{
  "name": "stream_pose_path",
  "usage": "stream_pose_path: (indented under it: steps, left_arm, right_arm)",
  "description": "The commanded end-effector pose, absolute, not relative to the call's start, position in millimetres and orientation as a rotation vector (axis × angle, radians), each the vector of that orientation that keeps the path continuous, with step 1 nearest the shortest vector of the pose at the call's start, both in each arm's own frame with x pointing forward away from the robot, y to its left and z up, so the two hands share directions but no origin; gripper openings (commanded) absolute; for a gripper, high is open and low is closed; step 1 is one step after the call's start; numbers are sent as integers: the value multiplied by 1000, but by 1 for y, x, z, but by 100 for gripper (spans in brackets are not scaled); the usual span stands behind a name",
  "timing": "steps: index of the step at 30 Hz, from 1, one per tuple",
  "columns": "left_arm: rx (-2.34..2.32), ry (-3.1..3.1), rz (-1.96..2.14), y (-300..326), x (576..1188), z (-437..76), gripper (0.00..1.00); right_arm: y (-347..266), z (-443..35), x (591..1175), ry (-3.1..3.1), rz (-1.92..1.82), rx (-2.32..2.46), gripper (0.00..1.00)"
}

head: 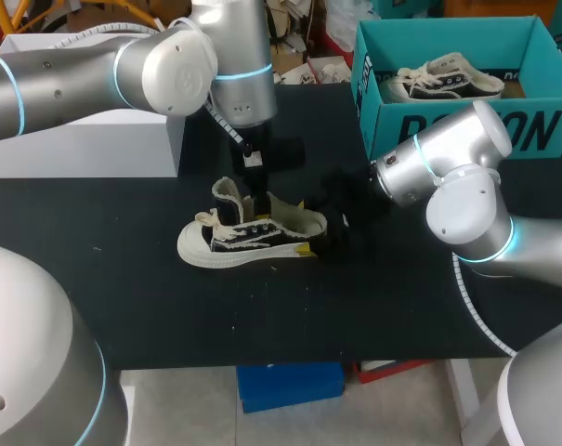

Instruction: Take the shoe out of the shoebox, open the shoe tongue, remove and reinsert the insole, then place the shoe into the shoebox

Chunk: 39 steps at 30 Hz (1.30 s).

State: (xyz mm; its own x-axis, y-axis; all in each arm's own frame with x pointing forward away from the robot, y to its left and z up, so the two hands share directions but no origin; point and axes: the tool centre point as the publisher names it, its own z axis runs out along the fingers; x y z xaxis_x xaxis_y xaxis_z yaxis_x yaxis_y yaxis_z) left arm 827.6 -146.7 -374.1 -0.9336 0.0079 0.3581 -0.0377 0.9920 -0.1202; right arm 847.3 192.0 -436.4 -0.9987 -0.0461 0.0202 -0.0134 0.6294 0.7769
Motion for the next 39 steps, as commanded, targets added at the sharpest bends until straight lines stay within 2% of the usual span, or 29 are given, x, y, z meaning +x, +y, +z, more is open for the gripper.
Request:
stream_pose_path:
  steps: [1, 39]
  left_arm:
    - [22, -2761, 168, -150, 829, -382, 0]
    - [47, -2720, 136, -157, 806, -423, 0]
  right_arm:
    - [195, -446, 847, -2801, -1333, 48, 0]
    - [195, -446, 847, -2801, -1333, 48, 0]
